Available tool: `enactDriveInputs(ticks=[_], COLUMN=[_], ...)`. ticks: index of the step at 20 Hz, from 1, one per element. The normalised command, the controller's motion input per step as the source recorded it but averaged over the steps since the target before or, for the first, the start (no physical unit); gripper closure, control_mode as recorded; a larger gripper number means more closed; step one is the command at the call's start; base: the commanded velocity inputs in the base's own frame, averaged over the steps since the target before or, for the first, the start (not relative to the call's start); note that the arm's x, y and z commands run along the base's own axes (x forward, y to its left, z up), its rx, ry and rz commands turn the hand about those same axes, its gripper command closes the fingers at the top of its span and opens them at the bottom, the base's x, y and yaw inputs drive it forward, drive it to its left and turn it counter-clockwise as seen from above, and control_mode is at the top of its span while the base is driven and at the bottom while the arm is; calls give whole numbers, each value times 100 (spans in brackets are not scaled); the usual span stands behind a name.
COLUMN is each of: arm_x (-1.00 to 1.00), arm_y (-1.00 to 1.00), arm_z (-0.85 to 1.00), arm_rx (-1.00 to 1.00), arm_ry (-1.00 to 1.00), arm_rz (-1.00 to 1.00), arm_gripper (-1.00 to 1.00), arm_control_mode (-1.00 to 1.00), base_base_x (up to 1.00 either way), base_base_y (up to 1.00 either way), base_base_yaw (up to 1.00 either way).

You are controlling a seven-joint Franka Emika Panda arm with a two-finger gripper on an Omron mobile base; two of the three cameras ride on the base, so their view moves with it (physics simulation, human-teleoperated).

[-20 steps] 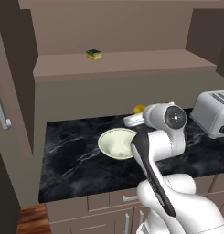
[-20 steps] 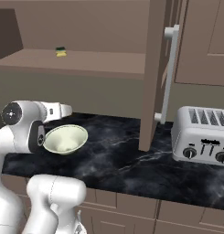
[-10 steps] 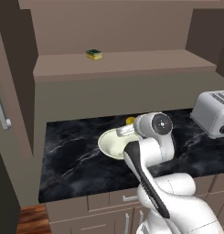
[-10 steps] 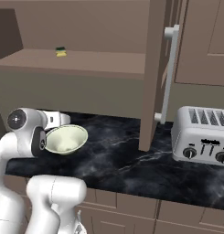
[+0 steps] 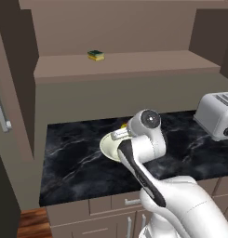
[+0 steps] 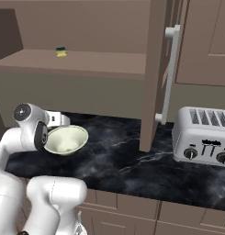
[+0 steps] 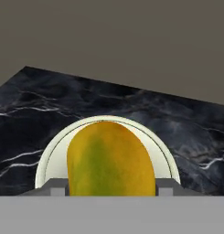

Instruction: Pick the mango from the cabinet and place it in the bowl. Then pick the bowl and place it in the sink. Then turn on the sink facuet.

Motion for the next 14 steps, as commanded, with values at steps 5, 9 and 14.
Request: enactDriveInputs(ticks=[5,9,14], arm_x=[17,21,31], arm_y=[-6,0,0], arm_z=[-51,-74,-67], arm_rx=[3,1,0], arm_ry=[10,7,5], arm_rz=[0,0,0], arm_gripper=[100,100,100], arm_control_mode=[-100,-100,-100], base_base_x=[0,0,0], base_base_y=[0,0,0], base_base_yaw=[0,0,0])
